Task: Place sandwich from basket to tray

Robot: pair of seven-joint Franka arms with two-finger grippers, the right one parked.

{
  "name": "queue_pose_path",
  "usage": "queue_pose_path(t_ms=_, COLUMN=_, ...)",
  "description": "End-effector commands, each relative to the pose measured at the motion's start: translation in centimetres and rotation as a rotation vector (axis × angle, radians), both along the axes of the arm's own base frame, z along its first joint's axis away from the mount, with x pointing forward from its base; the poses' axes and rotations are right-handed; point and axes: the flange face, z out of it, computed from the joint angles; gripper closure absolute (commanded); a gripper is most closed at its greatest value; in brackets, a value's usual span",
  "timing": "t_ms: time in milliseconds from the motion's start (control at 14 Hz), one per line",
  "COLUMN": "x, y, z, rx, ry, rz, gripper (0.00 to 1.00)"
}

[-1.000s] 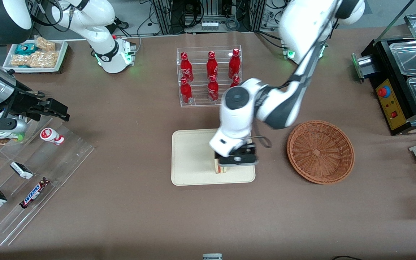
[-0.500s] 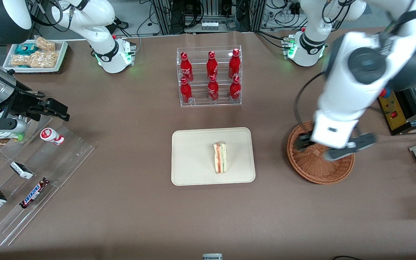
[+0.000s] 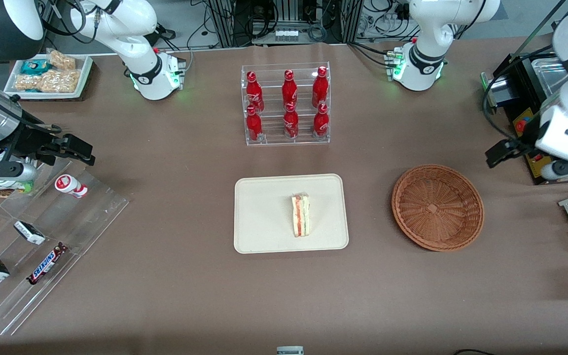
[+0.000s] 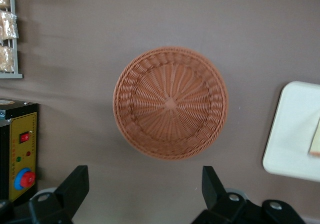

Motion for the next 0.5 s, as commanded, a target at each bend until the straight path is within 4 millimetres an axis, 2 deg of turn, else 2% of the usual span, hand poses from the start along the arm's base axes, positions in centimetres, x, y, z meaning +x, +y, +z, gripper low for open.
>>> queue_pose_path(t_ms=0, x=-1.0, y=0.8, z=0.4, rx=-0.021, ry=0.01, rz=-0.039, gripper=0.0)
queue_pose_path(t_ms=71, x=-1.0, y=1.6, z=0.4, rx=-0.022, ry=0.012, rz=-0.062, gripper=0.0)
queue_pose_path(t_ms=214, x=-0.7, y=1.9, z=0.4, rx=-0.023, ry=0.007, rz=-0.079, gripper=0.0)
queue_pose_path(t_ms=429, x=0.2, y=1.9, z=1.9, rx=-0.02, ry=-0.024, rz=-0.073, gripper=0.0)
